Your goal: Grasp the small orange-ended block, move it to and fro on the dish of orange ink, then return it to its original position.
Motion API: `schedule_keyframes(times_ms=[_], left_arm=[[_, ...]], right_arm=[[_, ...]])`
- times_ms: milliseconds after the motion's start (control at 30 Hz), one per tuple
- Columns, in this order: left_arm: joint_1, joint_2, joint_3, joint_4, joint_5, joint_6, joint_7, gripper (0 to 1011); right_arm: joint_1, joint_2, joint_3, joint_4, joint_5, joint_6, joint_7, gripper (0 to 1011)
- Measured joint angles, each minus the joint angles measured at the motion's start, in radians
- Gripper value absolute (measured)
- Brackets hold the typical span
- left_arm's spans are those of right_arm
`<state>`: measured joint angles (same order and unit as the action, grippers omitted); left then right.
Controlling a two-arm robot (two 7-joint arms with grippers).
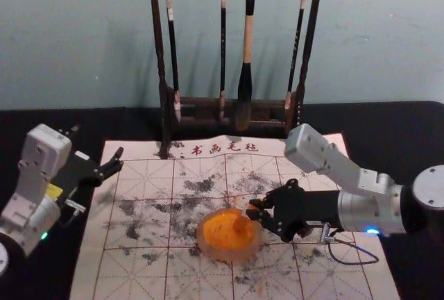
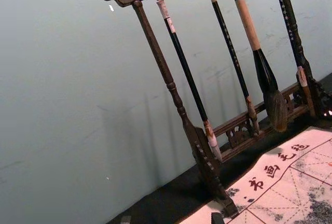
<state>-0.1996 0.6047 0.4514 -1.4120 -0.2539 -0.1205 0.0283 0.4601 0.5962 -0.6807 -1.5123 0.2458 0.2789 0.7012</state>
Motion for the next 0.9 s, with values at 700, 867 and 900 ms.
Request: schedule_keyframes(times_ms=[700, 867, 900], left_arm=[[0.000, 0.000, 0.000, 0.000, 0.000, 0.000, 0.000, 1001], [0.000, 0.000, 0.000, 0.000, 0.000, 0.000, 0.000, 1001], [0.000, 0.000, 0.000, 0.000, 0.000, 0.000, 0.000, 1001]], right_arm=[[-0.052, 0.042, 0.066, -0.074, 0.077, -0.031, -0.035, 87], [-0.081, 0.074, 0.098, -0.118, 0.094, -0.037, -0.055, 87], [-0.087, 0.081, 0.103, -0.125, 0.097, -0.038, -0.057, 87]])
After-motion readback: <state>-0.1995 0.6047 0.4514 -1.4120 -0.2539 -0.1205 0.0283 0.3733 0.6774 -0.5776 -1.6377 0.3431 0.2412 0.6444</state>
